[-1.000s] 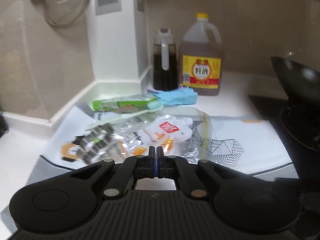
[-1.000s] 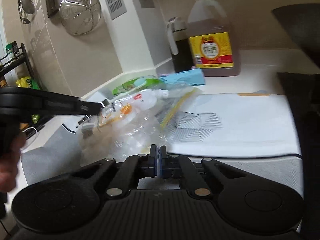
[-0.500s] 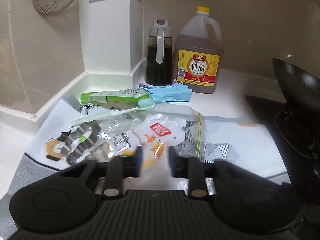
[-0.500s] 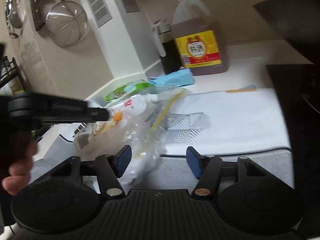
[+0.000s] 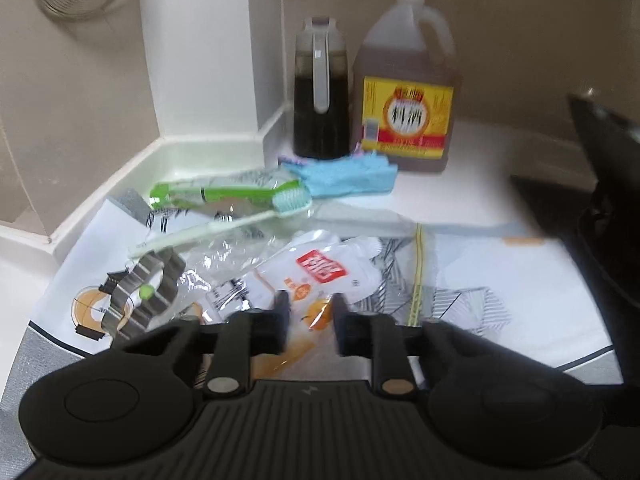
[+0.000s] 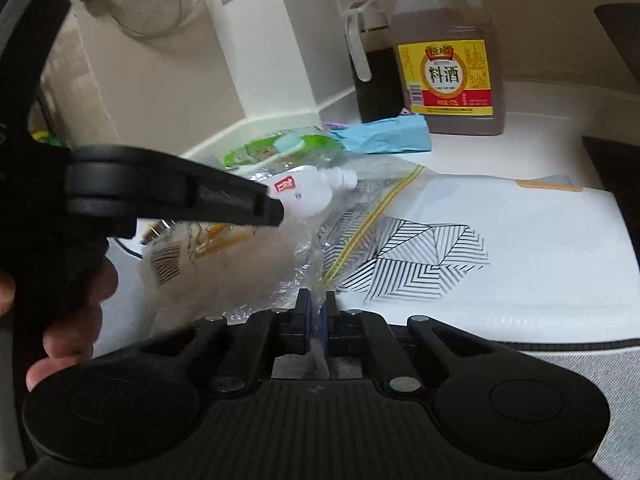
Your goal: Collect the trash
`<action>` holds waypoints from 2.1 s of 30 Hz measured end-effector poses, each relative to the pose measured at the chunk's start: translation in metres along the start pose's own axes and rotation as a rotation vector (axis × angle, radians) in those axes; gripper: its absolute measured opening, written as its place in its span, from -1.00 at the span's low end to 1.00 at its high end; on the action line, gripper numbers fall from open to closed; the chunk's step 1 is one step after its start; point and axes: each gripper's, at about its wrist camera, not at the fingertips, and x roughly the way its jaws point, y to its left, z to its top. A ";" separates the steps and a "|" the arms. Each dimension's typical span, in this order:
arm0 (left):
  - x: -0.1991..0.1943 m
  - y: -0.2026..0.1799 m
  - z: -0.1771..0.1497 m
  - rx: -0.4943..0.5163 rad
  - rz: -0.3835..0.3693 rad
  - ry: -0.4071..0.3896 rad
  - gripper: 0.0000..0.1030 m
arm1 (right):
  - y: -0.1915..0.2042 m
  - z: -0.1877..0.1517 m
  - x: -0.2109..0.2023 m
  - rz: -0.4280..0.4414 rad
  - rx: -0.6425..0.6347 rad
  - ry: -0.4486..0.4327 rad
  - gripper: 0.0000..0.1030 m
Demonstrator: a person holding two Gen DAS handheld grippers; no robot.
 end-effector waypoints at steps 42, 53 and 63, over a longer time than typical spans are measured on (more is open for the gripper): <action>-0.156 0.104 -0.106 -0.215 0.076 -0.194 -0.58 | -0.030 -0.060 -0.124 -0.177 -0.022 -0.089 -0.90; -0.140 0.115 -0.118 -0.294 0.099 -0.192 0.63 | -0.026 -0.055 -0.129 -0.173 -0.036 -0.116 0.61; -0.137 0.091 -0.123 0.212 0.099 -0.162 0.86 | -0.019 -0.047 -0.124 -0.150 -0.061 -0.123 0.69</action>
